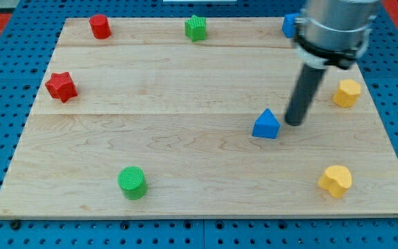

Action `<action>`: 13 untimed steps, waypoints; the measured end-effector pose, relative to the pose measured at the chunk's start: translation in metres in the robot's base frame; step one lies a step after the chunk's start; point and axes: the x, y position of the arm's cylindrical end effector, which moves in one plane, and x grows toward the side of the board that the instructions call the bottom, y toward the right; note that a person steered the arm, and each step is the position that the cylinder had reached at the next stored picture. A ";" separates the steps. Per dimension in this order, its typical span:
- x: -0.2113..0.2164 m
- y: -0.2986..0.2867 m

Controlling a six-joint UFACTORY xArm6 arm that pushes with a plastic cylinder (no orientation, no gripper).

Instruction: Move the triangle at the left bottom of the board

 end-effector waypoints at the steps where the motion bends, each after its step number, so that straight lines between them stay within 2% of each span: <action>1: 0.014 -0.125; 2: 0.025 -0.147; 3: 0.015 -0.074; 4: 0.057 -0.078; 5: 0.069 -0.135; 6: 0.060 -0.238; 7: 0.049 -0.259; 8: 0.059 -0.195; 9: 0.021 -0.178; 10: 0.034 -0.215; 11: 0.058 -0.287; 12: 0.051 -0.269; 13: 0.022 -0.254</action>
